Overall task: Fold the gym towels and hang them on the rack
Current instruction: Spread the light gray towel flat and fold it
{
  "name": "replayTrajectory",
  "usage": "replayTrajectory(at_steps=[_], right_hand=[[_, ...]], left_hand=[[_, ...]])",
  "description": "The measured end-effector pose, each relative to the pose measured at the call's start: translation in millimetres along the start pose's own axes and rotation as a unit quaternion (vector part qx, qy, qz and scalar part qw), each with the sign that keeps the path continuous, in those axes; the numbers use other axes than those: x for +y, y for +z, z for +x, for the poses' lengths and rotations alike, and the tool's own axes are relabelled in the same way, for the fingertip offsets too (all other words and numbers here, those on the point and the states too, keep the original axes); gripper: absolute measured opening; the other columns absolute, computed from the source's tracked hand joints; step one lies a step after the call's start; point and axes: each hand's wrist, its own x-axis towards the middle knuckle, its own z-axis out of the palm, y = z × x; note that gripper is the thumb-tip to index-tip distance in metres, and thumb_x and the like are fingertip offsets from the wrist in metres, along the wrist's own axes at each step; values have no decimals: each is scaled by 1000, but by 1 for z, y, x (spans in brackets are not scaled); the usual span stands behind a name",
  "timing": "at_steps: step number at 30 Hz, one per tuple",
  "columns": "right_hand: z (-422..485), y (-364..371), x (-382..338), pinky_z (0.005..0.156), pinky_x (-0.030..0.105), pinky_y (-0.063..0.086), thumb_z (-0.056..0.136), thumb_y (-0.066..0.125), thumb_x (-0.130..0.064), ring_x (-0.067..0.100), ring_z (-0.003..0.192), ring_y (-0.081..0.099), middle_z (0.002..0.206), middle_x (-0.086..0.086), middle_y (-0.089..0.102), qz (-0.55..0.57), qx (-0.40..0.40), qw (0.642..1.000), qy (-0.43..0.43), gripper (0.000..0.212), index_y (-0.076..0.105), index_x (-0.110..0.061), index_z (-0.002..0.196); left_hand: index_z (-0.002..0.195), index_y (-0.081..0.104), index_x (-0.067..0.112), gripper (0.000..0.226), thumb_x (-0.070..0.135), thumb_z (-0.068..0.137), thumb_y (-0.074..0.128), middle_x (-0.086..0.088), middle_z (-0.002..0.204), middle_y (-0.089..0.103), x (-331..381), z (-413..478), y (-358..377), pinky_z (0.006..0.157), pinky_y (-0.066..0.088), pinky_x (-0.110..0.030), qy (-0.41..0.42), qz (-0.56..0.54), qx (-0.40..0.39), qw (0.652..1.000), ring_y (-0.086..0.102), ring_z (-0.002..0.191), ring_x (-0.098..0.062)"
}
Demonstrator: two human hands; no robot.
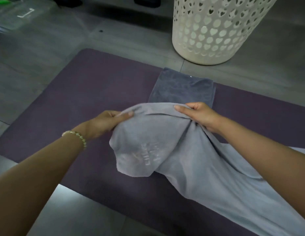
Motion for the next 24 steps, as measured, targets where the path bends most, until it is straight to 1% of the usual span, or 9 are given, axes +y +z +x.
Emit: replayTrajectory(at_steps=[2, 5, 7, 9, 12, 15, 17, 20, 24], right_hand=[[18, -3, -6, 61, 21, 45, 81, 72, -38, 10, 64, 57, 71, 0, 65, 17, 29, 999, -7, 31, 68, -8, 78], [54, -6, -8, 67, 24, 44, 87, 69, -30, 14, 78, 55, 86, 6, 64, 11, 117, 992, -46, 35, 68, 4, 97], [74, -11, -2, 76, 20, 43, 90, 64, -23, 13, 90, 54, 104, 9, 65, -45, 185, 979, -67, 28, 66, -2, 109], [78, -13, 9, 92, 24, 42, 90, 63, -21, 15, 102, 53, 122, 12, 59, -123, 237, 961, -76, 32, 60, -8, 120], [54, 2, 27, 97, 28, 39, 87, 66, -19, 17, 108, 52, 120, 6, 56, -201, 232, 939, -156, 32, 60, -10, 118], [18, 36, 52, 84, 26, 45, 83, 72, -20, 14, 90, 55, 105, -3, 60, -157, 102, 972, -139, 27, 63, -13, 107], [-4, 57, 73, 76, 17, 43, 79, 76, -28, 9, 85, 55, 100, -8, 60, -169, 17, 980, -104, 31, 63, -17, 104], [-28, 81, 101, 71, 6, 37, 76, 78, -37, 2, 82, 50, 101, -8, 56, -205, -37, 976, -66, 43, 62, -15, 108], [-36, 107, 120, 80, 16, 40, 74, 78, -43, 4, 90, 49, 101, -8, 50, -199, -2, 979, -51, 40, 62, -18, 100]], left_hand=[[110, 68, 5, 42, 40, 88, 62, -1, 88, 74, 16, 15, -2, 61, 54, -20, 26, -196, 60, 978, 67, 77, -12], [128, 56, 8, 45, 30, 90, 65, -8, 113, 67, 34, 49, -9, 69, 55, -23, 102, -325, 151, 928, 66, 87, -12], [139, 43, 9, 56, 32, 91, 62, -7, 119, 61, 28, 64, -5, 80, 53, -29, 79, -303, 221, 924, 63, 94, -15], [140, 40, 14, 57, 39, 92, 58, -3, 128, 56, 9, 63, 4, 100, 44, -35, 19, -184, 267, 946, 56, 113, -19], [116, 60, 11, 37, 40, 94, 54, 1, 115, 63, -33, 52, 28, 89, 43, -28, -14, -37, 166, 985, 57, 102, -15], [101, 66, 7, 36, 41, 88, 62, -1, 94, 66, -72, 43, 44, 70, 44, -22, -52, 11, 129, 990, 60, 80, -12], [85, 63, 11, 34, 45, 83, 67, -3, 77, 61, -87, 37, 50, 60, 42, -22, -60, 5, 112, 992, 54, 64, -11], [83, 64, 16, 35, 51, 83, 64, -1, 74, 56, -91, 21, 60, 63, 47, -22, -109, -10, 27, 994, 51, 67, -11], [100, 68, 17, 32, 45, 85, 65, 2, 93, 61, -91, 9, 80, 80, 50, -21, -142, -66, -4, 988, 55, 84, -8]])
